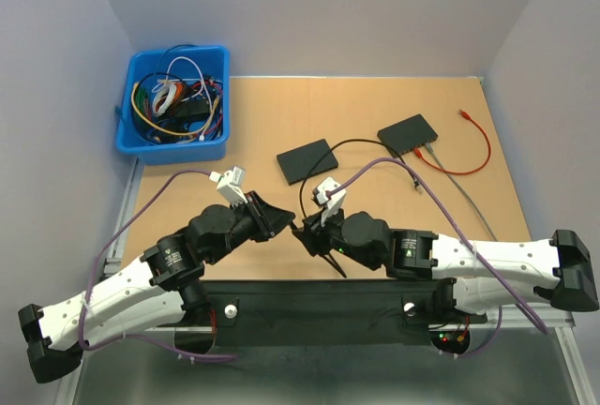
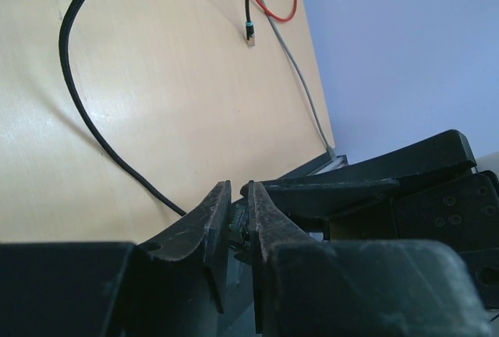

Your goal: Insert the plug into the switch port

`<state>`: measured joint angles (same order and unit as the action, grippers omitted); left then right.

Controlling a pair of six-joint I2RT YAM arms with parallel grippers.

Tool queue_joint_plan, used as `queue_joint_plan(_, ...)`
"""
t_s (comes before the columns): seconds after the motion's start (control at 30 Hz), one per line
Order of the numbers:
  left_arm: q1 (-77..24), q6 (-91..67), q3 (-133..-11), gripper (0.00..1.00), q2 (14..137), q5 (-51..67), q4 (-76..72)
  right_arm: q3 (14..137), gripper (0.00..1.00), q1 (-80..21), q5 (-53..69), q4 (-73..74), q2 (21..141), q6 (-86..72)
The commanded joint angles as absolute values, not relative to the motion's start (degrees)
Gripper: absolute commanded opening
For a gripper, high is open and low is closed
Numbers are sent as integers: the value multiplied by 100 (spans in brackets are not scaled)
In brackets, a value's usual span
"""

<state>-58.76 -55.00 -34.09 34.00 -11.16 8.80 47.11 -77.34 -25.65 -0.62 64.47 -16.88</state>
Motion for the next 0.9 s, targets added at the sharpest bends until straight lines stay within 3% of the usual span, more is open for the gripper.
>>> queue_joint_plan(0.0, -5889, -5537, -3261, 0, 3349, -1151, 668, 5010, 42, -7778, -2645, -369, 6539, -1644)
queue_joint_plan(0.23, -5889, -5537, -3252, 0, 3384, -1134, 659, 5027, 31, -7778, -2751, -378, 6565, -1652)
queue_joint_plan(0.63, -5880, -5599, -3199, 0, 3401, -1134, 607, 4975, 4, -7787, -2769, -378, 6706, -1749)
queue_joint_plan(0.87, -5889, -5607, -3182, 19, 3366, -1160, 589, 4887, 1, -7787, -2812, -422, 6741, -1846)
